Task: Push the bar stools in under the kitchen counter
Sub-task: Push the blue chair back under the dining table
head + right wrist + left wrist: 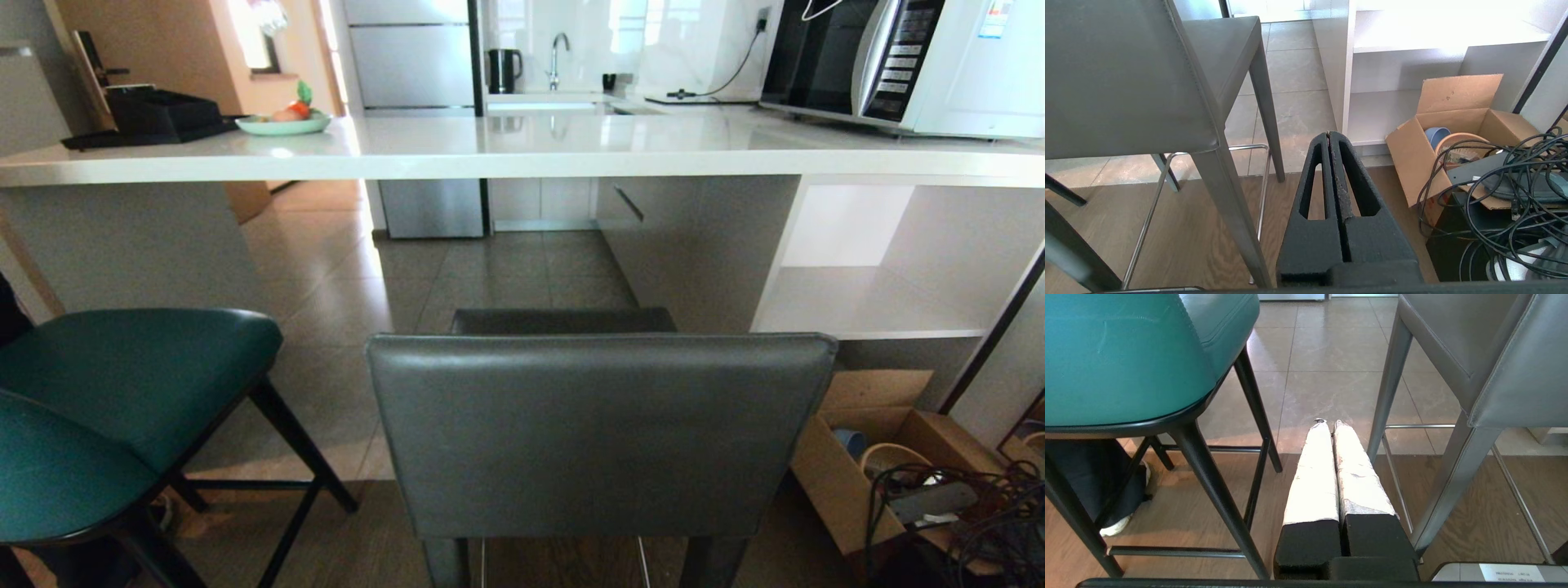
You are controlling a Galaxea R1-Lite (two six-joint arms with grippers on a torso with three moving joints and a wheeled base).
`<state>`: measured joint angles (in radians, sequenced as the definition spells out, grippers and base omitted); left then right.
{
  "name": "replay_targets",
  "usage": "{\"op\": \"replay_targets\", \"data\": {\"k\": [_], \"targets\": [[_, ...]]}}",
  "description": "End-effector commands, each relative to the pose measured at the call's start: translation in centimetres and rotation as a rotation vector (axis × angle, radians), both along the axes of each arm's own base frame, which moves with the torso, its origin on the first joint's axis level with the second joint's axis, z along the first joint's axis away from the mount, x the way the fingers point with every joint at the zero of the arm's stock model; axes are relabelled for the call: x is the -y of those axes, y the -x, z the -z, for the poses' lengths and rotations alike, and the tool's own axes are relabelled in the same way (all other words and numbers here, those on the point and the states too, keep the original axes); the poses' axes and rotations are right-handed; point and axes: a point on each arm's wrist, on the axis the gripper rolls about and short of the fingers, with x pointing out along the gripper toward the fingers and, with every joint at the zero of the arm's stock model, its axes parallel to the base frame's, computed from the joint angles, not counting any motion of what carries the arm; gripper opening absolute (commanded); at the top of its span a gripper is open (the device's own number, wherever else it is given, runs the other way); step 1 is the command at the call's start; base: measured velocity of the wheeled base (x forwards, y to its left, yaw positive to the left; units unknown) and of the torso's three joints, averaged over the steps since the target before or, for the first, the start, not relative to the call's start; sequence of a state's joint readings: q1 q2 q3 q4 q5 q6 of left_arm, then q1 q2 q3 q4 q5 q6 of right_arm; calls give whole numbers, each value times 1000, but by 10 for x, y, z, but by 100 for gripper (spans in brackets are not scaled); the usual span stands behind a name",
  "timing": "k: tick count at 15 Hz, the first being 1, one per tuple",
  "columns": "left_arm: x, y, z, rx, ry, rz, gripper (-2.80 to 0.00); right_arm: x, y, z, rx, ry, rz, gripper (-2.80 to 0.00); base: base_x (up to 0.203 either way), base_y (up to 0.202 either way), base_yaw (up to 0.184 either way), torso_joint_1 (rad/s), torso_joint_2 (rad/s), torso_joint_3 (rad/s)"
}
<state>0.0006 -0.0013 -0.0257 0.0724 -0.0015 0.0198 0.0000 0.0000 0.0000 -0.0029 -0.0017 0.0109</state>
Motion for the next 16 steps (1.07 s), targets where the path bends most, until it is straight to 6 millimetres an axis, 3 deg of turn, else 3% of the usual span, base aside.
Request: {"op": "replay_targets", "data": {"k": [1,16], "targets": [[0,0,0,-2,0,-1,-280,0,0,1,-1,0,0,-280,0,0,0,0,0,0],[0,0,0,-4,0,-1,-280,0,0,1,-3,0,0,-280,0,0,0,0,0,0]]}}
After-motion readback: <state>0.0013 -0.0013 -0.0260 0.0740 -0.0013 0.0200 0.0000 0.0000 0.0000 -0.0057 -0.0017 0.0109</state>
